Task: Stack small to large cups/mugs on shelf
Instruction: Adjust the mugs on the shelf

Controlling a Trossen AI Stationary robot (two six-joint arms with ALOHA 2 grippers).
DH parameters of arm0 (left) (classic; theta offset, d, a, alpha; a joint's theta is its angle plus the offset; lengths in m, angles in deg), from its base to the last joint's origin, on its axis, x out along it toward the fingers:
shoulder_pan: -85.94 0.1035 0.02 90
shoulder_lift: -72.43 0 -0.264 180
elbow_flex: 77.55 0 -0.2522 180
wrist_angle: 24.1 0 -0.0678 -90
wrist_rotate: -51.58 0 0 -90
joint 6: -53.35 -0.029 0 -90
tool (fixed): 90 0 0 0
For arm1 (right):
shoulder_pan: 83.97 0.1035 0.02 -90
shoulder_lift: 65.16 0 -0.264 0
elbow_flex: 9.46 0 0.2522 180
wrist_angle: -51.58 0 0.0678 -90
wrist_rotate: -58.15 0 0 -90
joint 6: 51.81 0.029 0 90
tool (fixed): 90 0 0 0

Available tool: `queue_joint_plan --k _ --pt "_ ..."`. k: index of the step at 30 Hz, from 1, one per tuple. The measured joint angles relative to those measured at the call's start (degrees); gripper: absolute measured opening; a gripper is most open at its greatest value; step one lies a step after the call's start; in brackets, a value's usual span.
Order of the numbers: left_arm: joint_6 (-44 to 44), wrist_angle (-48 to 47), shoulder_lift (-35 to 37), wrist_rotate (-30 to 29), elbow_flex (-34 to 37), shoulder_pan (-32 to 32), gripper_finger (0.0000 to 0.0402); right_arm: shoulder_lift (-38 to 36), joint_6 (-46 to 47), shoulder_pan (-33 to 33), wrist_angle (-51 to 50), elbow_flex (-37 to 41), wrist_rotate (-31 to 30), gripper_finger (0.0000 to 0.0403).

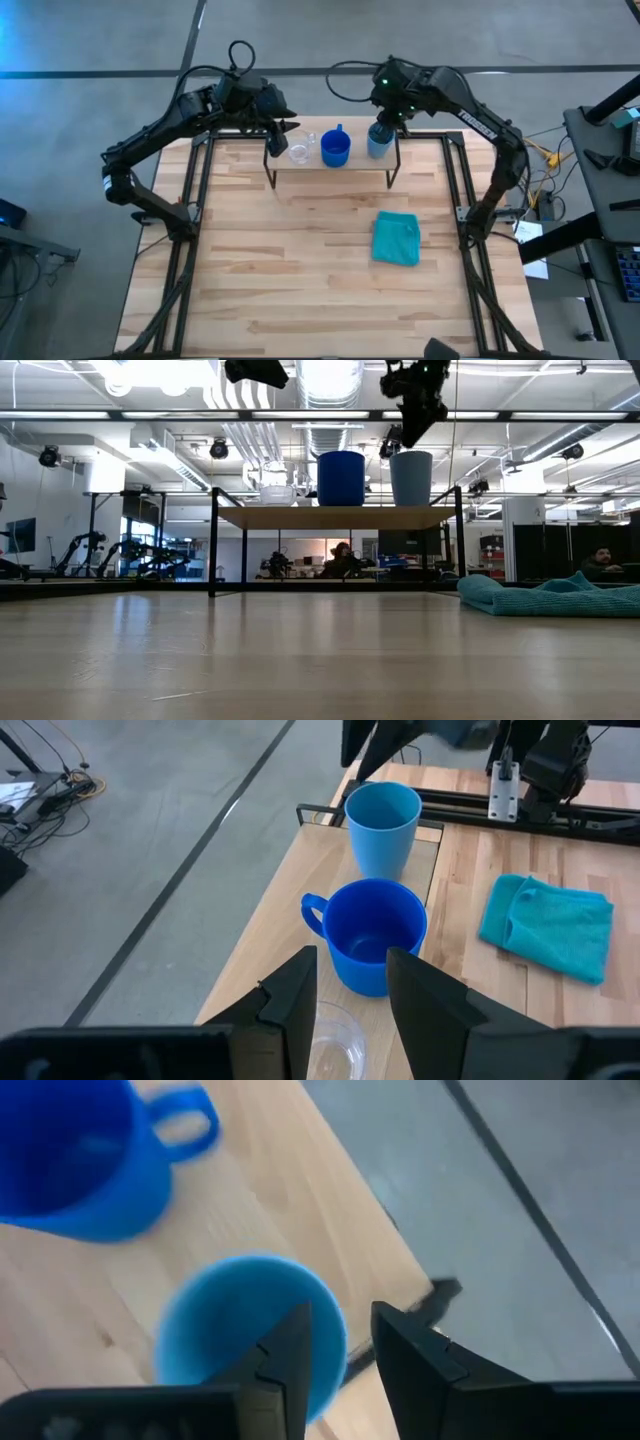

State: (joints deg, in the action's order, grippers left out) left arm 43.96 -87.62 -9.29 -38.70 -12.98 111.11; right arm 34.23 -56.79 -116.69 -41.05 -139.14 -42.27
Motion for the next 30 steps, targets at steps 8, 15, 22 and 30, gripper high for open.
queue_joint_plan --k 8,15,22,30 --pt "0.0 0.1 0.0 0.0 0.0 0.0 0.0109 -2.4 -0.1 4.2 11.8 0.0 12.8 0.0104" --pt "7.1 1.5 -0.2 0.4 0.8 -0.1 0.0109 -0.1 -1.1 7.3 15.5 -0.1 13.4 0.0105" --pt "7.5 1.3 -0.3 0.6 1.0 -0.1 0.0109 3.6 -1.1 8.1 15.3 0.0 13.4 0.0107" --pt "7.1 1.3 -0.3 0.6 1.0 -0.1 0.0109 7.4 -3.0 8.1 17.0 0.0 8.7 0.0107"
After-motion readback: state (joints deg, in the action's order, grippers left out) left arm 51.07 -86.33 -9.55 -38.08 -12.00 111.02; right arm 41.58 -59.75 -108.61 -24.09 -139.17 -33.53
